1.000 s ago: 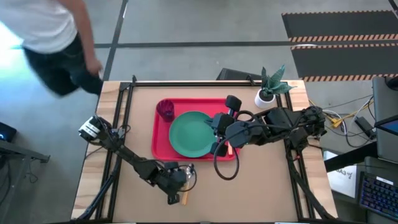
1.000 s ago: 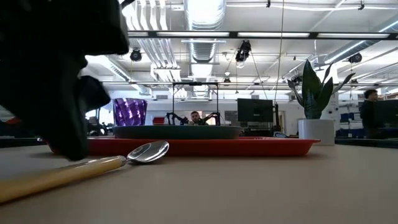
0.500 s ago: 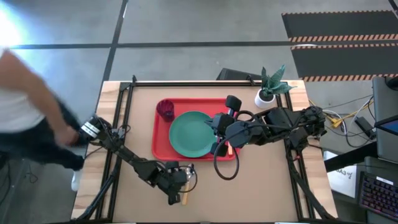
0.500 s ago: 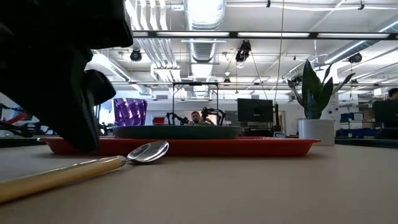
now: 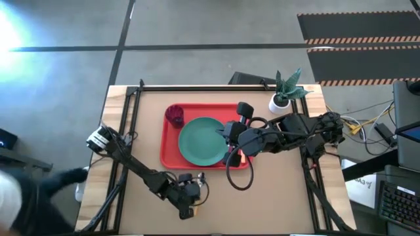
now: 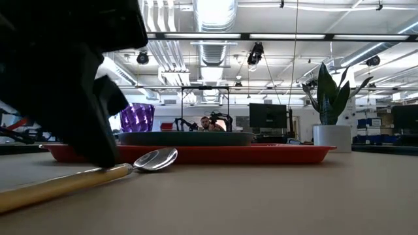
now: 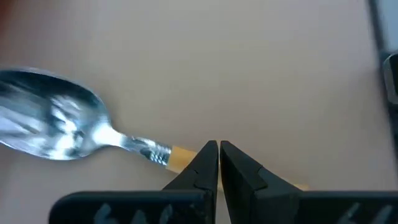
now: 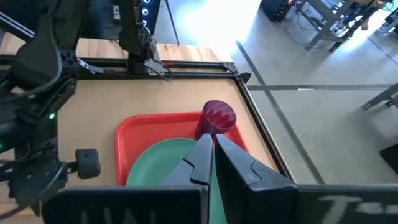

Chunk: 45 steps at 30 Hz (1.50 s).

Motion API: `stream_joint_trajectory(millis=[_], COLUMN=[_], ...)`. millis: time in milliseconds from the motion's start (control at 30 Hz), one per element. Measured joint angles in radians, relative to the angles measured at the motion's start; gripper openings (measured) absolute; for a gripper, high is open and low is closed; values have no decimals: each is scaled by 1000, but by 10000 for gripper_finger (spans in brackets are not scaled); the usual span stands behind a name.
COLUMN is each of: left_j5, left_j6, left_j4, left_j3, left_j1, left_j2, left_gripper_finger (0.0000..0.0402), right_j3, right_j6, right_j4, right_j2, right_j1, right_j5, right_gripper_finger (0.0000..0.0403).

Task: Pick and place plate/cup/fork/spoon on tray
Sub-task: Put the orange spoon to the left side of the orange fork on the orange tray

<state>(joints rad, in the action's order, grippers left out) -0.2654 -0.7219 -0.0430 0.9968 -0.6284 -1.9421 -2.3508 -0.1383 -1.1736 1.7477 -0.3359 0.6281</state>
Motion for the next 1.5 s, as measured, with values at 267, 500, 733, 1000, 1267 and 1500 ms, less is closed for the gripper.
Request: stream_joint_trajectory(millis=[267,500,733,1000,1267,1500], left_j5=[-154,-278,-211,-115,-92,-162], left_j6=[80,108,-53,-57,-2,52], left_j4=[-330,-392,-615,-458,-254,-164], left_j3=[145,176,156,104,82,84], left_j1=[-11,-15,-21,-22,-9,34], left_j2=[24,82,65,61,60,58], left_gripper_finger=[0,0,0,0,0,0], right_j3=[0,0,0,0,0,0], right_j6=[8,13,21,26,27,26], right_j4=[0,-4,-5,-5,-4,-5], right_j2=[0,0,0,0,0,0], right_j1=[0,0,0,0,0,0], right_j5=[-1,-1,-9,-10,-10,-10], right_gripper_finger=[8,8,8,8,8,8])
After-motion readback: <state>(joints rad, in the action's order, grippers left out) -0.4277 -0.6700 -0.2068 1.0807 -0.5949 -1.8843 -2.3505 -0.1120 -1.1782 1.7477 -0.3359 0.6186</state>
